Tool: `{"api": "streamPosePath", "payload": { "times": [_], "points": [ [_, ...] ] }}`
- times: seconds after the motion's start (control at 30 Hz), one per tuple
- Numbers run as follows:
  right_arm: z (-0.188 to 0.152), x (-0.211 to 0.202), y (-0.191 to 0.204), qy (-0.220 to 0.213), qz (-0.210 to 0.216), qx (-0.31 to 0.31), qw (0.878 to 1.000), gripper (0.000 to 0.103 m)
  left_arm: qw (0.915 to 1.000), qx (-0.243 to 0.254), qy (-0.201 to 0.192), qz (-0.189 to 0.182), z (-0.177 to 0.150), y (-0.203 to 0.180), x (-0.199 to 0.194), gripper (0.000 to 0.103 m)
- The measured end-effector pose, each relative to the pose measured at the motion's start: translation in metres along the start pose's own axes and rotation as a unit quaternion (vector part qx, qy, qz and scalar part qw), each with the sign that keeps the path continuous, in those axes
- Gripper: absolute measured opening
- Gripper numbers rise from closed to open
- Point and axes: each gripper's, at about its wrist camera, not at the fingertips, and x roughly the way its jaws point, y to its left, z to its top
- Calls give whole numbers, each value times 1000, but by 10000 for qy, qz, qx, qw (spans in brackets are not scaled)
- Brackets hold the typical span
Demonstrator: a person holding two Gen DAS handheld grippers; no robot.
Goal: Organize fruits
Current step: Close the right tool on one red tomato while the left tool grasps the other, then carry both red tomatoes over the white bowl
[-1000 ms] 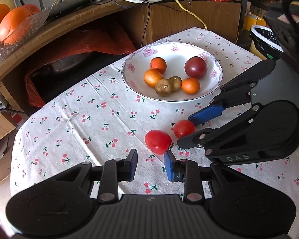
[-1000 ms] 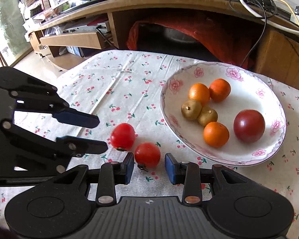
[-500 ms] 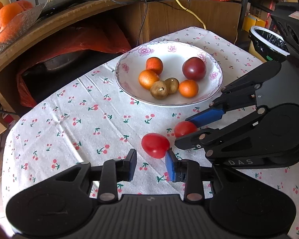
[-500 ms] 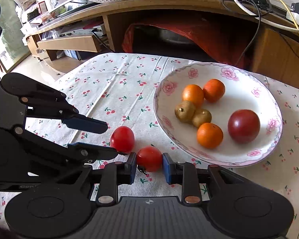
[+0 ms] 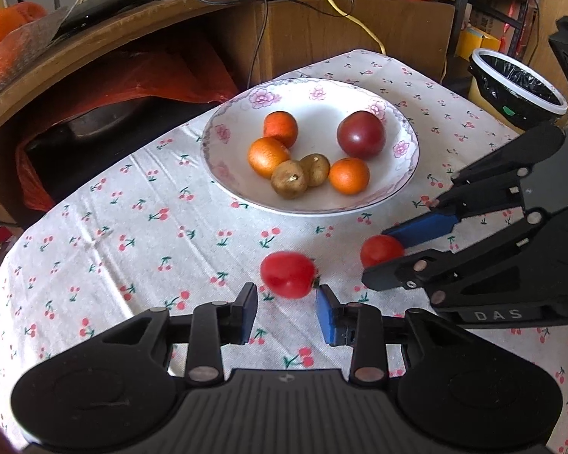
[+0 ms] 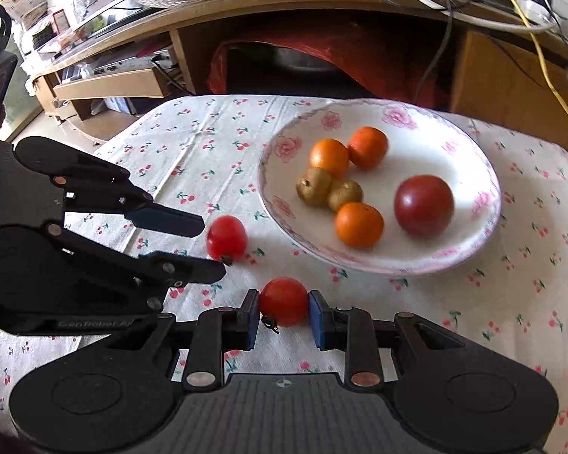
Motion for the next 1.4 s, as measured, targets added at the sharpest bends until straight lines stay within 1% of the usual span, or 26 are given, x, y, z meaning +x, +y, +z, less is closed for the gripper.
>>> {"api": "streamPosePath", "payload": {
  "times": [0.17,0.47,0.77,0.87,1.17,1.4],
  "points": [
    [-5,-5,-10,-9,-32,132,9999,23,10000,-17,0,76,5,-3,10,43],
    [-6,-8,-12,0,-28,178,9998,24,9995,-307,-107,13,9,3,16,45],
    [-5,-7,-12,12,-51,237,9997,24,9991,-377,-213,-1,15,3,24,45],
    [-7,-9,-13,10,-63,259,9996,24,9991,-349,-248,57,17,1,25,46],
    [-10,-15,-22,-14,-219,414,9989,24,9985,-374,-387,67,18,1,29,46],
    [-13,-26,-27,-96,-439,502,9977,24,9985,-350,-385,157,19,-2,27,45]
  ]
}}
